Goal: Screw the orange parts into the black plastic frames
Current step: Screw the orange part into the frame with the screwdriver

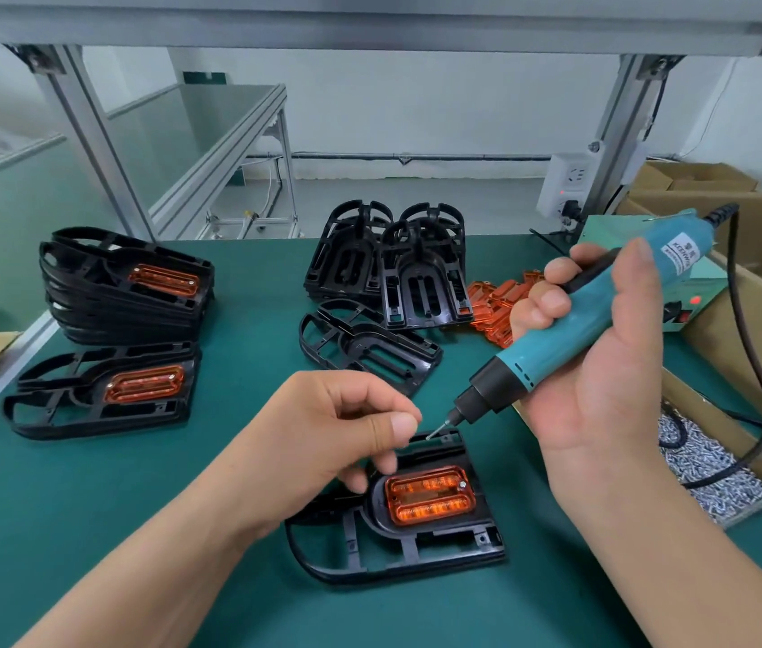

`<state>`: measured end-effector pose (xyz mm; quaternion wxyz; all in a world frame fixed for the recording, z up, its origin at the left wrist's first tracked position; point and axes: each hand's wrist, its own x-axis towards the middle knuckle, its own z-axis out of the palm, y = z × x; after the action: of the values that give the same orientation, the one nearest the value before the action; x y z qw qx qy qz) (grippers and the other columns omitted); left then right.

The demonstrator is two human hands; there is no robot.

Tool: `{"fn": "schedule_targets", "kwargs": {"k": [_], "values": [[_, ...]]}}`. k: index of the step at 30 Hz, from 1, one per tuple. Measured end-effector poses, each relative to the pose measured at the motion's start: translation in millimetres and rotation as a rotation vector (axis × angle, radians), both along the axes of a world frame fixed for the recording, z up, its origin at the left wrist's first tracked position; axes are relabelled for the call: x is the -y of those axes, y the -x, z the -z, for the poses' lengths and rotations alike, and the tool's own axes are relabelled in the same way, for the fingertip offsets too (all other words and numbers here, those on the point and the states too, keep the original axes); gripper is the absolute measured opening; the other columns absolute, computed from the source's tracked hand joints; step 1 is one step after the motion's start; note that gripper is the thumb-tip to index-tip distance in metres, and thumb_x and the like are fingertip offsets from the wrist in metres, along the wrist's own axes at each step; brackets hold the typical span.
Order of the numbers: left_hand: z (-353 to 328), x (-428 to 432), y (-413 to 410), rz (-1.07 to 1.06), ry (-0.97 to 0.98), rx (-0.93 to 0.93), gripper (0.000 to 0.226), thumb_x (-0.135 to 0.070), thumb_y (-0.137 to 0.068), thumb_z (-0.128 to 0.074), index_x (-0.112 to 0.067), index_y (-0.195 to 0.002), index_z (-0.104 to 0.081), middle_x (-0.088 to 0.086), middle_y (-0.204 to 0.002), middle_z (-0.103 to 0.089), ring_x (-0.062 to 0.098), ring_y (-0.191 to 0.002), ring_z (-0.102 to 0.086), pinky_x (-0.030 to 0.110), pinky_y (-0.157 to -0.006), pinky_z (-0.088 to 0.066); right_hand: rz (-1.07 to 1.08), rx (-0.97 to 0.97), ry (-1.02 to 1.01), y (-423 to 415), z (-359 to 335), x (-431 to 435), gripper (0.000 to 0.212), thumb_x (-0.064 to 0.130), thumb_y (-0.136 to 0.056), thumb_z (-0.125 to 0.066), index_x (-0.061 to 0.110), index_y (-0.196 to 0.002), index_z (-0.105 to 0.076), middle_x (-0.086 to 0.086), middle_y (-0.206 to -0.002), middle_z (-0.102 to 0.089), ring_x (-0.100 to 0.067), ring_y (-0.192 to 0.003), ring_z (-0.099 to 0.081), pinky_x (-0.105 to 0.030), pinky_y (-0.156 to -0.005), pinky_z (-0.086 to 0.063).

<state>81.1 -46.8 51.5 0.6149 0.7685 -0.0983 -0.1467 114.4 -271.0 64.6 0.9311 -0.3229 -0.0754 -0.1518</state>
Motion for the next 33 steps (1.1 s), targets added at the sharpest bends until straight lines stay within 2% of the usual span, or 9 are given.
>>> {"fn": "schedule_targets", "kwargs": {"k": [4,8,15,22,33], "values": [[-1.1,3.8,3.3,0.055,0.194,-0.166,0.009,-0.006,-0.091,-0.076,-0.013,-0.096,-0.081,0.017,-0.095,-0.079,0.025,-0.086,-0.078,0.025,-0.070,-0.061,0.006,0.003,-0.009,2.1,-3.0,-1.2,0.026,0.043,-0.108,-0.059,0.018,-0.104,-0.059,0.001,-0.089,-0.062,-0.009,-0.065,-0.054,-0.022,-0.064,-0.047],[-0.1,8.1,4.8,0.081,0.261,-0.247,0.011,-0.004,-0.092,-0.074,-0.011,-0.098,-0.080,0.018,-0.101,-0.079,0.030,-0.094,-0.079,0.025,-0.070,-0.062,0.021,-0.010,-0.009,2.0,-4.6,-1.8,0.026,0.042,-0.109,-0.058,0.017,-0.103,-0.059,0.000,-0.089,-0.062,-0.009,-0.065,-0.053,-0.022,-0.064,-0.046],[2.4,11.7,5.9,0.117,0.271,-0.239,0.012,-0.011,-0.098,-0.070,-0.019,-0.098,-0.079,0.018,-0.101,-0.079,0.033,-0.093,-0.079,0.026,-0.070,-0.062,0.028,-0.002,-0.001,3.9,-5.8,-2.4,0.026,0.043,-0.108,-0.058,0.017,-0.104,-0.058,0.000,-0.089,-0.062,-0.009,-0.065,-0.053,-0.022,-0.065,-0.047],[4.2,11.0,6.1,0.111,0.253,-0.207,0.014,-0.009,-0.097,-0.073,-0.019,-0.103,-0.080,0.017,-0.100,-0.079,0.032,-0.093,-0.079,0.027,-0.072,-0.062,0.032,0.004,-0.007,4.5,-6.6,-0.8,0.025,0.041,-0.109,-0.059,0.017,-0.106,-0.058,0.000,-0.089,-0.062,-0.009,-0.066,-0.053,-0.022,-0.066,-0.047],[3.3,9.9,6.7,0.140,0.183,-0.145,0.019,-0.006,-0.098,-0.071,-0.023,-0.101,-0.079,0.014,-0.099,-0.079,0.030,-0.093,-0.079,0.028,-0.076,-0.062,0.038,-0.002,0.011,3.2,-5.9,-0.2,0.025,0.042,-0.108,-0.059,0.017,-0.105,-0.057,0.000,-0.090,-0.062,-0.010,-0.065,-0.053,-0.022,-0.065,-0.046]]}}
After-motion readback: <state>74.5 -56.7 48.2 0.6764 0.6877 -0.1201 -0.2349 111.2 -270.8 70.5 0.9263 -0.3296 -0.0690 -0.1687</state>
